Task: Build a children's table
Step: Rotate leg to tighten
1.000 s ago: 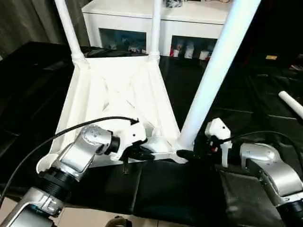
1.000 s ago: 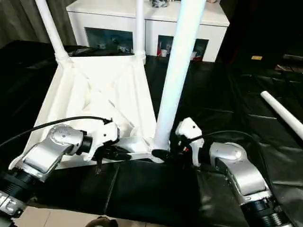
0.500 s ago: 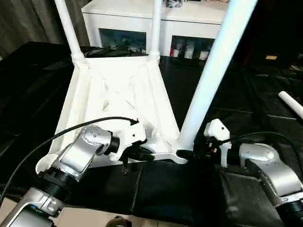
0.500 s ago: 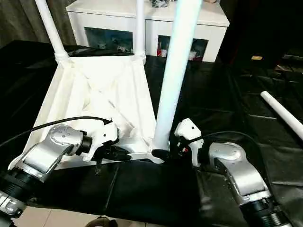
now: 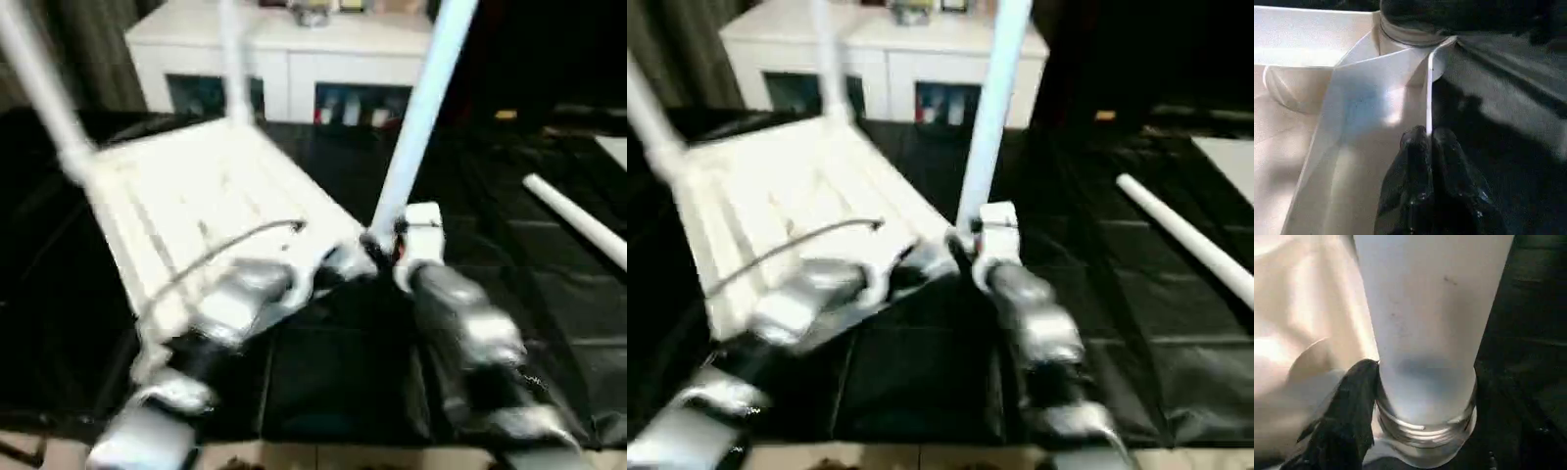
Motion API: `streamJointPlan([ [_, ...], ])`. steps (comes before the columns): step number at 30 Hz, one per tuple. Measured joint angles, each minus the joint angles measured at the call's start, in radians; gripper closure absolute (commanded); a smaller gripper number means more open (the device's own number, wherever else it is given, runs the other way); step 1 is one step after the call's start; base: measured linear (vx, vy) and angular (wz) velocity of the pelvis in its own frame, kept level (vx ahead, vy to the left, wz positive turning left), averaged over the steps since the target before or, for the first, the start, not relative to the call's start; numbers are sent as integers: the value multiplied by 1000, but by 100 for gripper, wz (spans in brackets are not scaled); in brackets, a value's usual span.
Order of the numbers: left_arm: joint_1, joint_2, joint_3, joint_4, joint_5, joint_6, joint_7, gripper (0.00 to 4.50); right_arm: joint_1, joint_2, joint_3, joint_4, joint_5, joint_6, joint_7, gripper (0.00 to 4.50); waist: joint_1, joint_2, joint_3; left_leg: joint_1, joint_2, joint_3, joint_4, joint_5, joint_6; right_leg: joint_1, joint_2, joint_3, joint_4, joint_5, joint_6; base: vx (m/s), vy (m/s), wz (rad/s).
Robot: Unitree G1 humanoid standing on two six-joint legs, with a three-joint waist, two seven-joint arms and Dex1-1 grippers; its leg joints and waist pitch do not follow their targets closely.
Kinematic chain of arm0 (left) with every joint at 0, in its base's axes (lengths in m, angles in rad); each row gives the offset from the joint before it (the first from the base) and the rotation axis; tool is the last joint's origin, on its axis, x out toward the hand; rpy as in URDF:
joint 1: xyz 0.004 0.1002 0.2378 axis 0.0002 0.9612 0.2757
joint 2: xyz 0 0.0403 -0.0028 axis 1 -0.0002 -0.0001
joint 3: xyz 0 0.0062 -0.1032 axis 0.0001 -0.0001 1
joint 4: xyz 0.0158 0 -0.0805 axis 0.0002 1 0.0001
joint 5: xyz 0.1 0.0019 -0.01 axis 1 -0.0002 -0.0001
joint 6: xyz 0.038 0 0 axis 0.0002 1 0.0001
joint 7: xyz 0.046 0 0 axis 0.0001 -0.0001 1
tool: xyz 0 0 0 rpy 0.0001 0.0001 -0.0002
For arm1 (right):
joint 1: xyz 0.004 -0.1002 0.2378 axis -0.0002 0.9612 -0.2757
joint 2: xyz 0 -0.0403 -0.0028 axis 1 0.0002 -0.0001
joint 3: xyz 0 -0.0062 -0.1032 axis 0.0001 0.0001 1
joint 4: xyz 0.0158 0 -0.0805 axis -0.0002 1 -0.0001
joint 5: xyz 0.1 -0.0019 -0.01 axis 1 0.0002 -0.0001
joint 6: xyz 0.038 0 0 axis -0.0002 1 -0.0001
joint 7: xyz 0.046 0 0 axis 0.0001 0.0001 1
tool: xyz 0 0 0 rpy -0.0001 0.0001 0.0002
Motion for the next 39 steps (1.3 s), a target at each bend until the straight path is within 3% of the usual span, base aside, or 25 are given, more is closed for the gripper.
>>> streamJointPlan([
  [2,0,-12,1,1,5,0,25,450,-11,13,-1,25,-18,-22,-28,184,-2,0,0,0,0,0,0,0,0,0,0,0,-2,0,0,0,0,0],
  [5,-1,-15,4,2,7,-2,29,450,-10,18,-20,43,-12,-63,-6,114,-4,0,0,-1,-2,1,1,0,0,0,0,4,-3,0,0,0,0,0],
  [10,-1,17,4,4,8,-39,10,450,9,14,-21,24,1,-88,65,80,-10,-1,0,-4,-2,3,0,0,0,-6,0,5,-2,1,-1,0,0,0],
  [15,12,74,0,-25,7,-66,-58,450,59,-96,35,-103,17,-78,231,40,-5,-2,2,-7,-1,4,0,0,0,-11,0,5,1,7,-3,0,0,0],
  [23,103,249,-39,-169,-46,-126,-314,450,218,-412,99,-348,64,-27,634,25,30,-2,1,-6,0,6,-2,0,0,-9,1,7,4,15,-7,6,-1,0],
  [26,121,320,-59,-209,-61,-161,-431,450,234,-447,115,-376,94,-13,728,25,40,-1,1,-6,0,6,-2,0,0,-9,1,7,4,17,-10,0,0,0],
  [30,140,366,-86,-251,-75,-175,-540,450,244,-483,139,-406,114,-7,820,25,69,-1,1,-7,0,10,-3,0,0,-6,1,10,4,15,-8,0,0,0],
  [35,141,371,-106,-259,-76,-178,-570,450,244,-484,150,-412,123,9,859,25,67,-2,1,-6,0,12,-3,0,0,-5,0,15,4,15,-8,0,0,0],
  [39,141,371,-110,-260,-76,-178,-579,450,244,-491,166,-412,123,9,878,61,66,-2,1,-6,0,12,-3,0,0,-6,1,15,4,13,-4,0,0,0],
])
